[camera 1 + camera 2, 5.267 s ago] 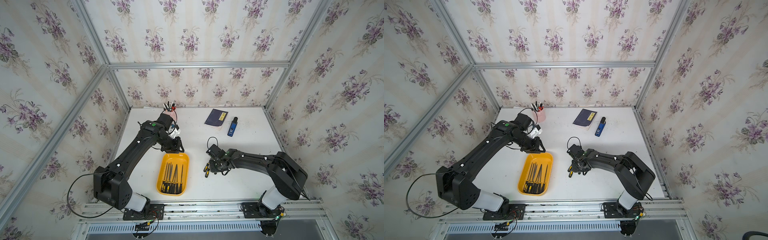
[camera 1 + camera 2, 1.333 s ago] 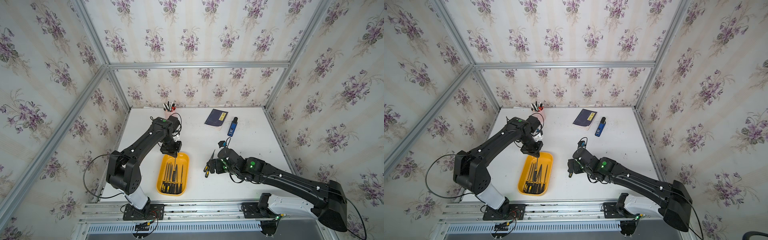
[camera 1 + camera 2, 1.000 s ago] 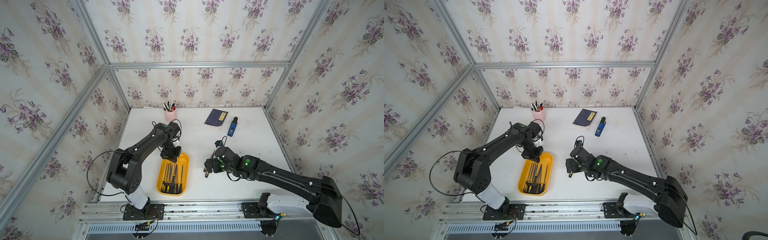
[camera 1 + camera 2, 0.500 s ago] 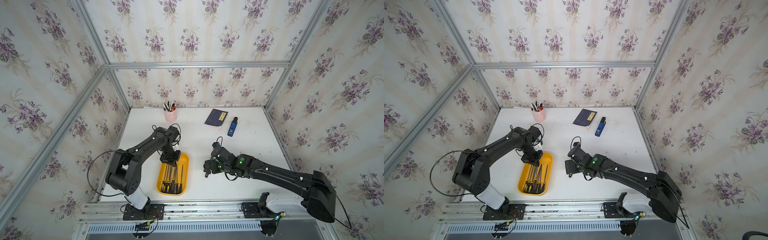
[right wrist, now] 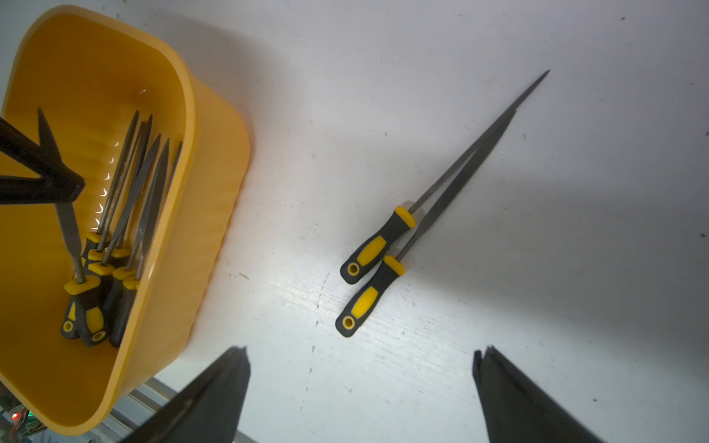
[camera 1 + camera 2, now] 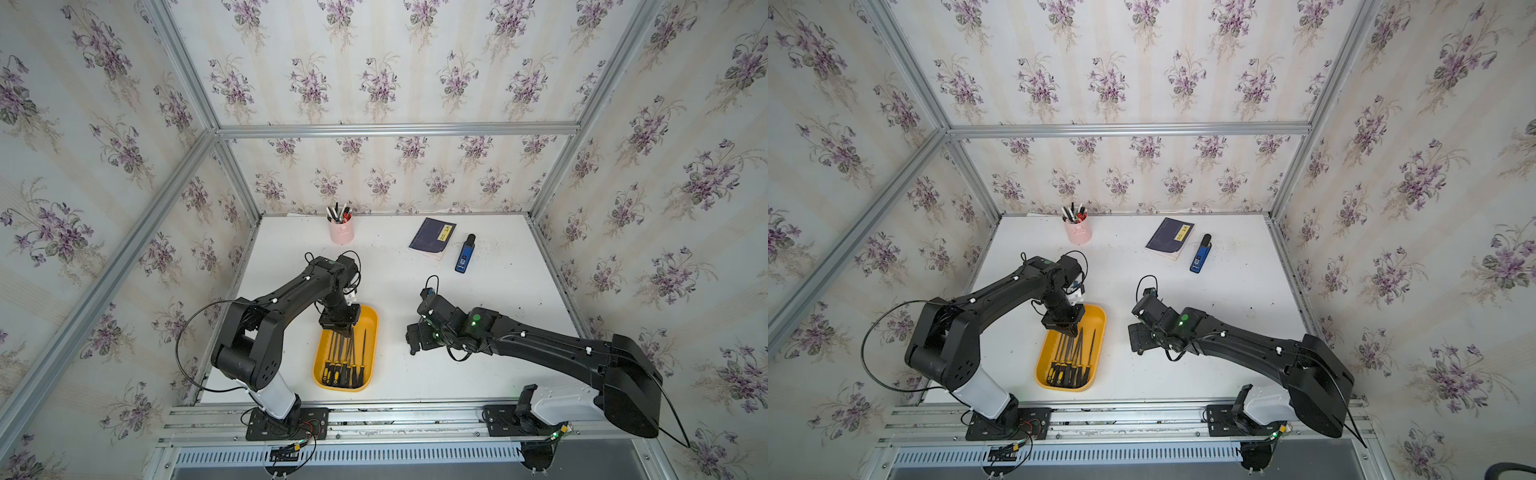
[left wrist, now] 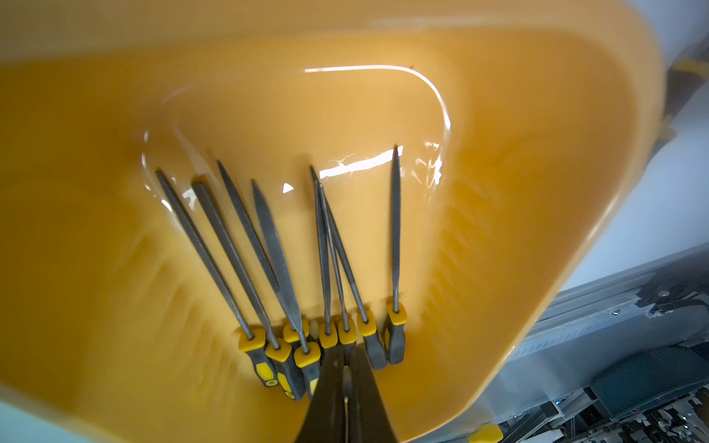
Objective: Put the file tool into the storage box
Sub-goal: Place the file tool in the storage box.
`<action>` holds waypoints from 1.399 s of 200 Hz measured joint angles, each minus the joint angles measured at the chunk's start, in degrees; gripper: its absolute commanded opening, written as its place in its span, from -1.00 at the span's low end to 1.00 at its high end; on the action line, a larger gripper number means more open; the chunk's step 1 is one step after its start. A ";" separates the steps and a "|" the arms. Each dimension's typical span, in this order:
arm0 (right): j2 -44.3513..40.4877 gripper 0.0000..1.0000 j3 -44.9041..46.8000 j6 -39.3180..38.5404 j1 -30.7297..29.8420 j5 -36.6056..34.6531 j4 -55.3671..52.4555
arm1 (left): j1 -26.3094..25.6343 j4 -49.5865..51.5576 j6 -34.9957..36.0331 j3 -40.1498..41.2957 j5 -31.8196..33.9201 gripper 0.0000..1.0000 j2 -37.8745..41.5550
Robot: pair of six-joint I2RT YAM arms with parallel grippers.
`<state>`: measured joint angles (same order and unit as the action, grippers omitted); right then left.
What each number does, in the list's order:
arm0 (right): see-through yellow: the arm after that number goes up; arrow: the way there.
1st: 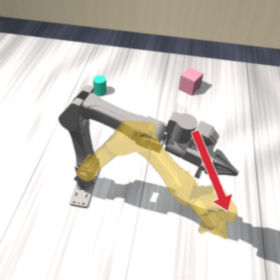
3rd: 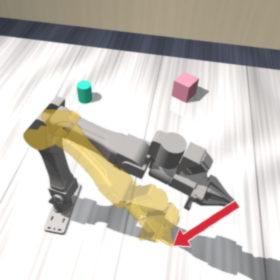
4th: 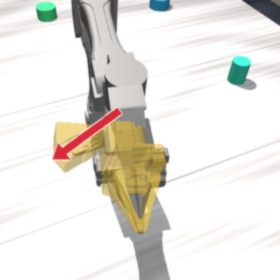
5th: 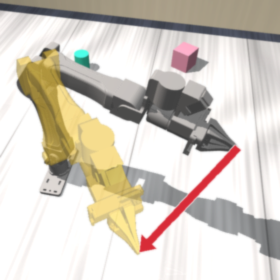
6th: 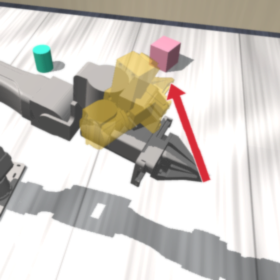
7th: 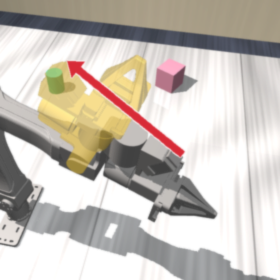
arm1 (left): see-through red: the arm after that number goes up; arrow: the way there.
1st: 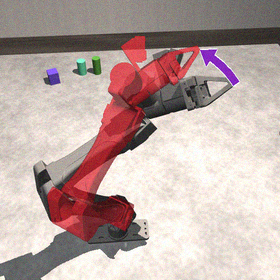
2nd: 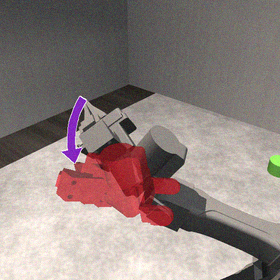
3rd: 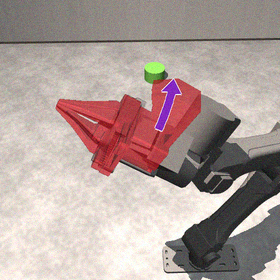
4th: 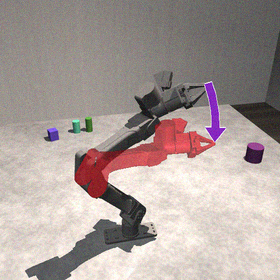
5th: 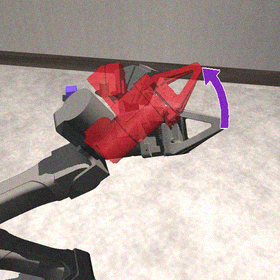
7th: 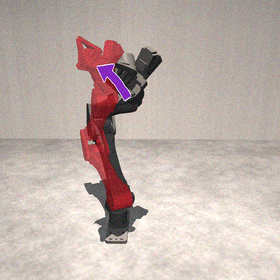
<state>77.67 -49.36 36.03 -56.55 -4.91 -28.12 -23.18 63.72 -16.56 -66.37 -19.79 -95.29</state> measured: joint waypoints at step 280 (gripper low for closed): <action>6.51 0.94 0.48 0.02 0.00 1.95 0.02 | 0.02 1.79 2.51 2.89 -0.76 -1.00 -0.50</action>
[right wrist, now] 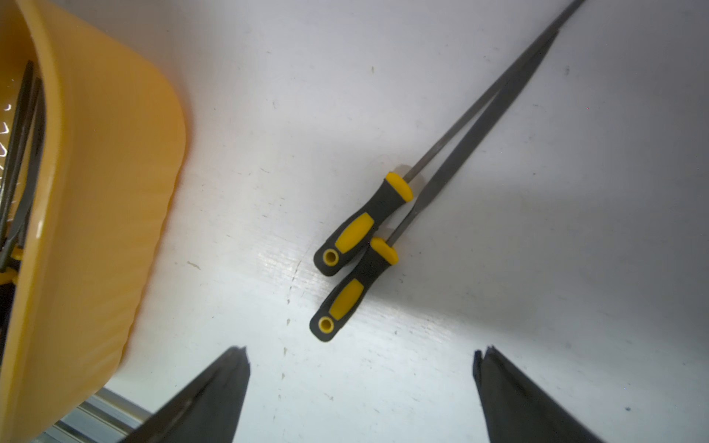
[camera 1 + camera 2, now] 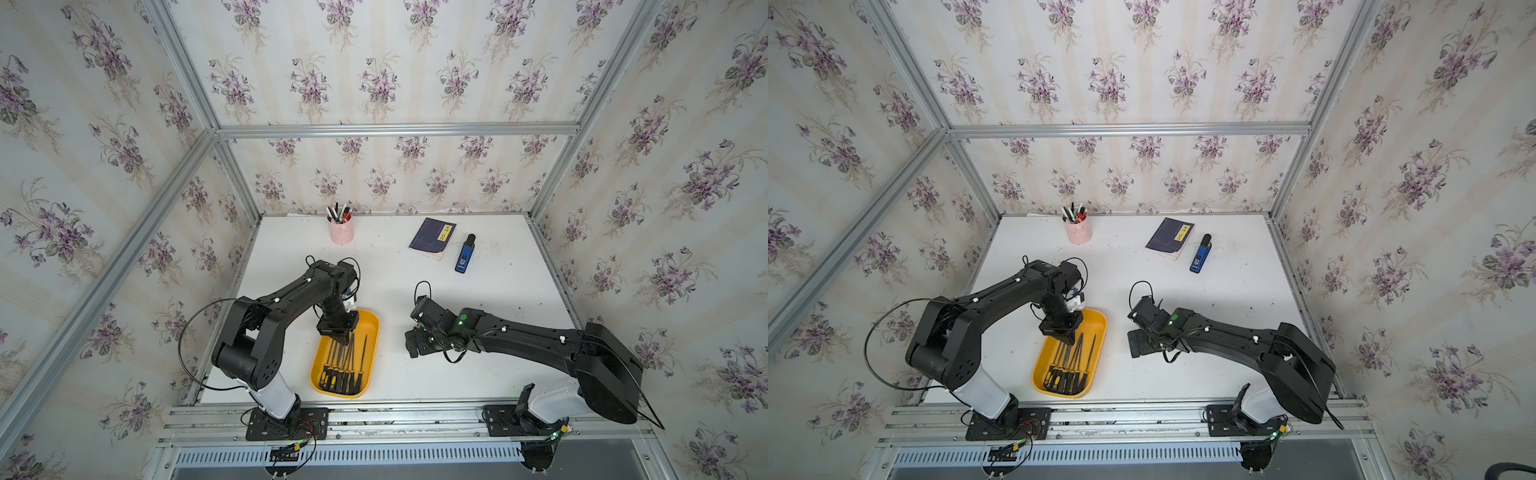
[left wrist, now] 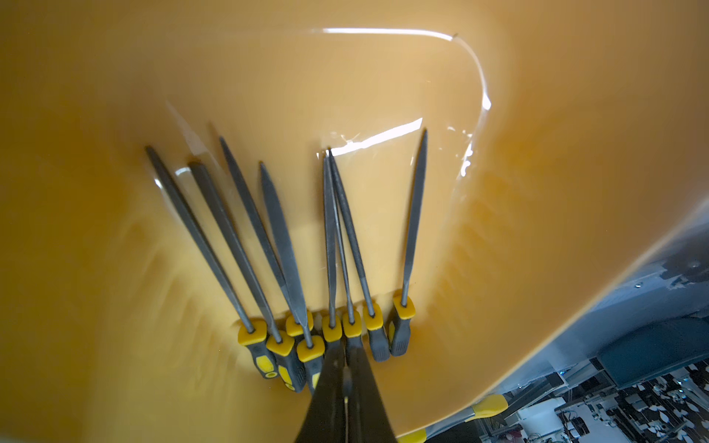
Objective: Put the file tool into the storage box
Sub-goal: Place the file tool in the storage box, then move the storage box to the center of the board.
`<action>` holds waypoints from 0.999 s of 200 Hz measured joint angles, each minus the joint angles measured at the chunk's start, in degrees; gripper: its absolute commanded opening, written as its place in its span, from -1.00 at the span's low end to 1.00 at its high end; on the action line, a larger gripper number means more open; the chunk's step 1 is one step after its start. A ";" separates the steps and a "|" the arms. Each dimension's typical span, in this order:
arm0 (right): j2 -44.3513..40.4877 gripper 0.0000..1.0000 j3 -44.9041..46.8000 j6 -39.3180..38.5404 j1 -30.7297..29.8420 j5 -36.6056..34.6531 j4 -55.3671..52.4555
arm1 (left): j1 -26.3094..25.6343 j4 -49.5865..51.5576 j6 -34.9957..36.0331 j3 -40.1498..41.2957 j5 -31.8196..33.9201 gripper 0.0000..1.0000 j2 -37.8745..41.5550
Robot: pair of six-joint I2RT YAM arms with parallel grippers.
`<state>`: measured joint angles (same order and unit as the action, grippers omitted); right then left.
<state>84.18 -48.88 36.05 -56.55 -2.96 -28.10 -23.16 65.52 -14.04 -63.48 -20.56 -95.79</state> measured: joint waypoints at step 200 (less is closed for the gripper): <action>0.50 0.95 -0.04 0.96 0.00 -0.48 -0.04 | 0.02 1.51 -0.66 -4.92 1.05 -0.14 2.01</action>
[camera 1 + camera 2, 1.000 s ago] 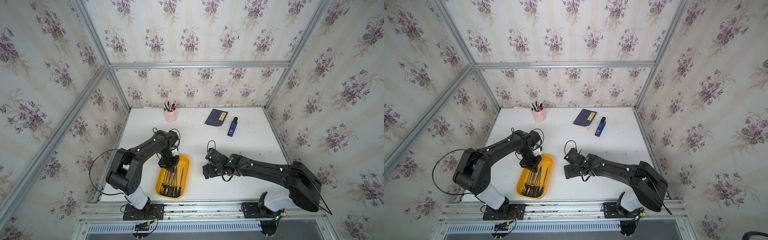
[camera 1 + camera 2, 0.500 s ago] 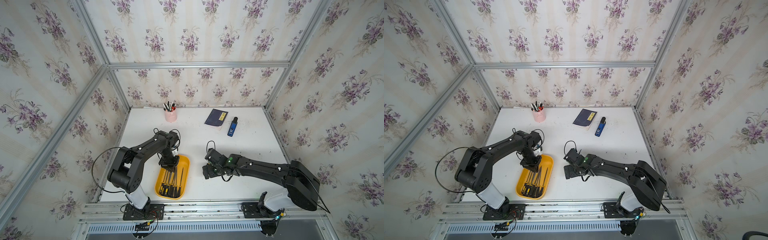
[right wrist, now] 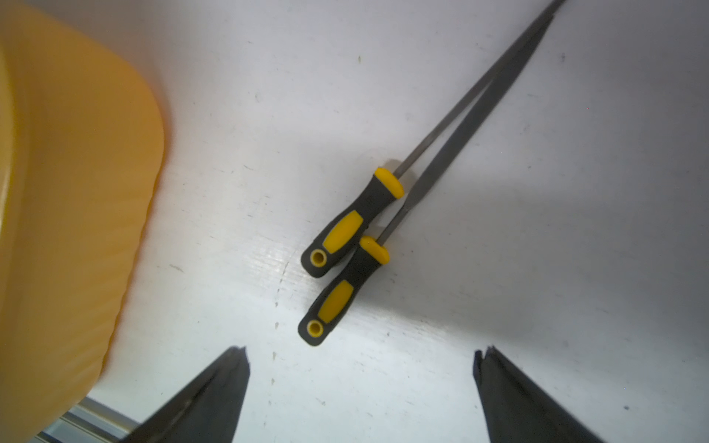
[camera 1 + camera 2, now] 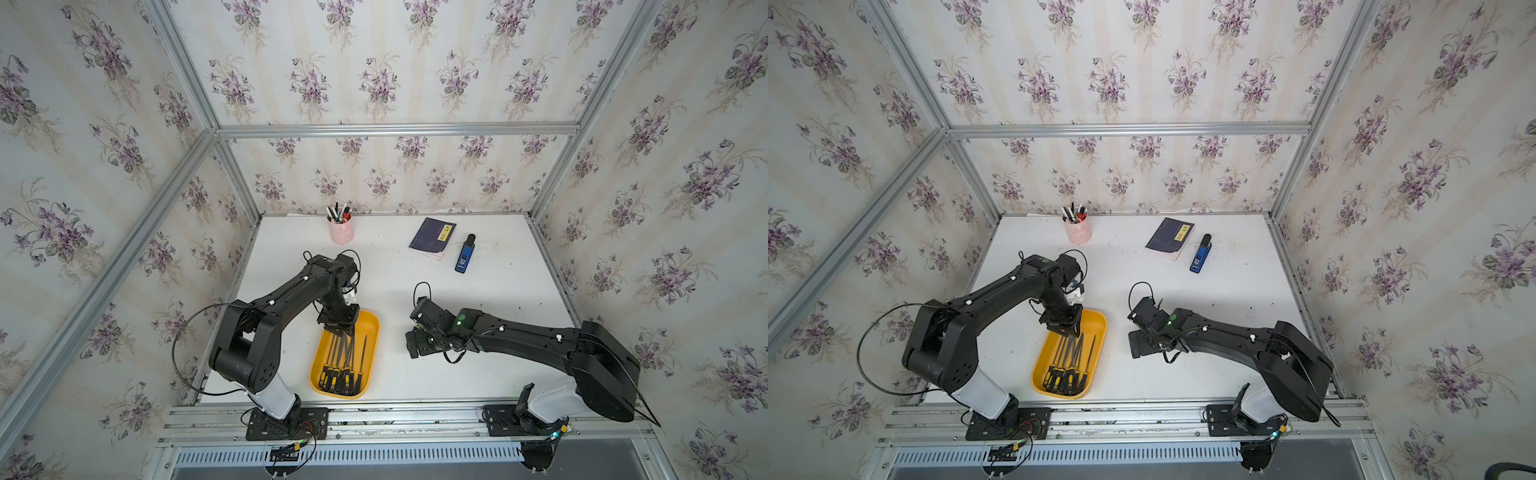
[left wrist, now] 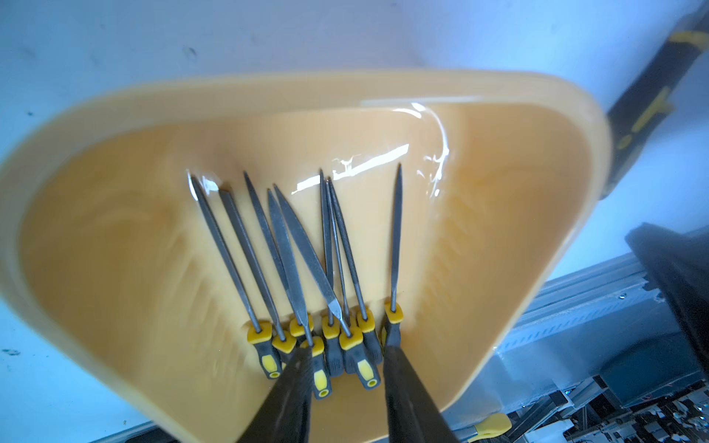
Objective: Put the file tool into the storage box
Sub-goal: Move the storage box to the center of the board.
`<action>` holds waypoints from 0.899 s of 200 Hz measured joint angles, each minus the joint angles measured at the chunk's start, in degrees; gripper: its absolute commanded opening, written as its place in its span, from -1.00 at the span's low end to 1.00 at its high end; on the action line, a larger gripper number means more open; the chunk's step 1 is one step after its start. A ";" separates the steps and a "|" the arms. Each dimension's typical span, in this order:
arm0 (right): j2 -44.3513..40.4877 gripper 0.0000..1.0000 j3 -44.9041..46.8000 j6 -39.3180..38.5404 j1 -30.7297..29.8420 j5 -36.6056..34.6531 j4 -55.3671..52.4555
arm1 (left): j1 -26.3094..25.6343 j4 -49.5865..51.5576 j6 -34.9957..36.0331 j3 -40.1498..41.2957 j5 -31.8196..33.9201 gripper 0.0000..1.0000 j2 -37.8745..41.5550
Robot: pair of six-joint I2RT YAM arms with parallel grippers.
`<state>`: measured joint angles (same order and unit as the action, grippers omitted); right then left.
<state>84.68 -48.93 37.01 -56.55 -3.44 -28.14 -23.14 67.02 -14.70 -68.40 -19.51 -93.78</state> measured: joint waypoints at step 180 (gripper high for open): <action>21.14 0.27 -19.43 7.96 -0.52 14.12 15.72 | 20.72 -0.39 -4.39 -4.96 -1.40 0.06 6.82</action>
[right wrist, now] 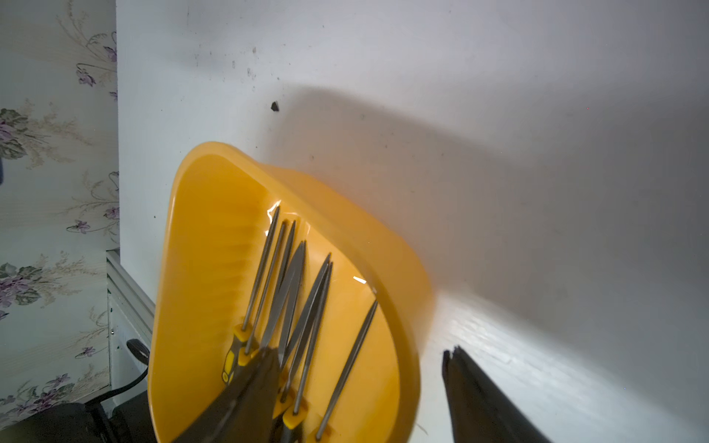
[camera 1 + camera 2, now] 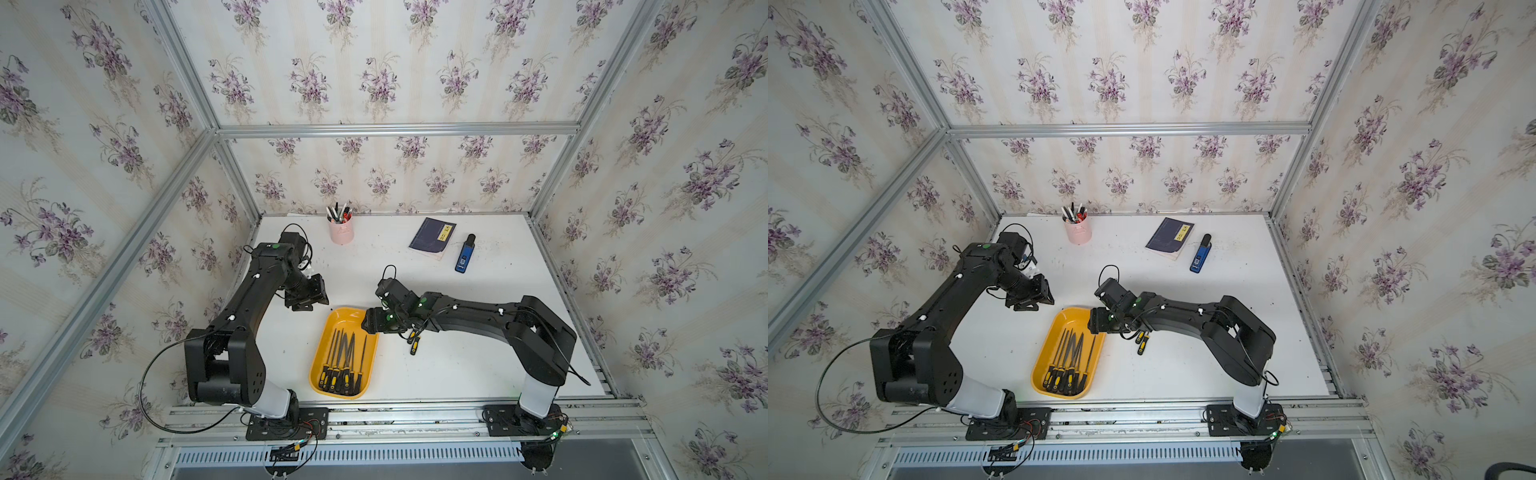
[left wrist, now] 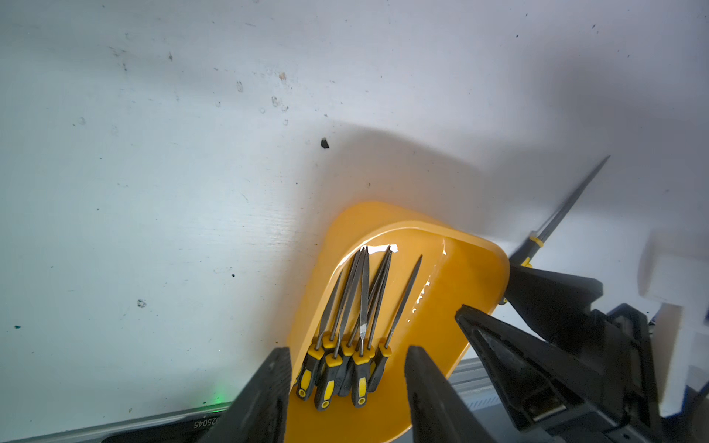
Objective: Put the file tool into the storage box
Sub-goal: Move the storage box to the center of the board.
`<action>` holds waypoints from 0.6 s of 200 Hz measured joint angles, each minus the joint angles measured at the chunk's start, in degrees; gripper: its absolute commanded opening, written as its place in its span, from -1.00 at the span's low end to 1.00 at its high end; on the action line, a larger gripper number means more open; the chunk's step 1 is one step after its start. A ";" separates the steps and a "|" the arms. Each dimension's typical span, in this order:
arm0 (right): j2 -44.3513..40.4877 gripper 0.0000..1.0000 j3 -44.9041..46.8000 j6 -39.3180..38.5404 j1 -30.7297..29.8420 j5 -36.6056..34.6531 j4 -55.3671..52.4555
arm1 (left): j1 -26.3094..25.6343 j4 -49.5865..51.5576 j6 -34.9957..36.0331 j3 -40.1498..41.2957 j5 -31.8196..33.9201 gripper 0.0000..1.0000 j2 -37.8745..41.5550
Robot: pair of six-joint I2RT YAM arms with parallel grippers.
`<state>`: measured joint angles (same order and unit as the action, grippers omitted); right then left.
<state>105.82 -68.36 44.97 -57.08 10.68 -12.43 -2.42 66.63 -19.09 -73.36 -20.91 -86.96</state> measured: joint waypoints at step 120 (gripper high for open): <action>8.13 -0.24 -10.54 -4.13 0.92 -7.21 -10.14 | 0.39 -1.11 -0.37 -0.33 -1.81 0.06 -1.44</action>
<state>113.95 -78.89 40.84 -56.16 3.46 -22.57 -2.02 65.52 -19.46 -73.69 -22.72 -88.40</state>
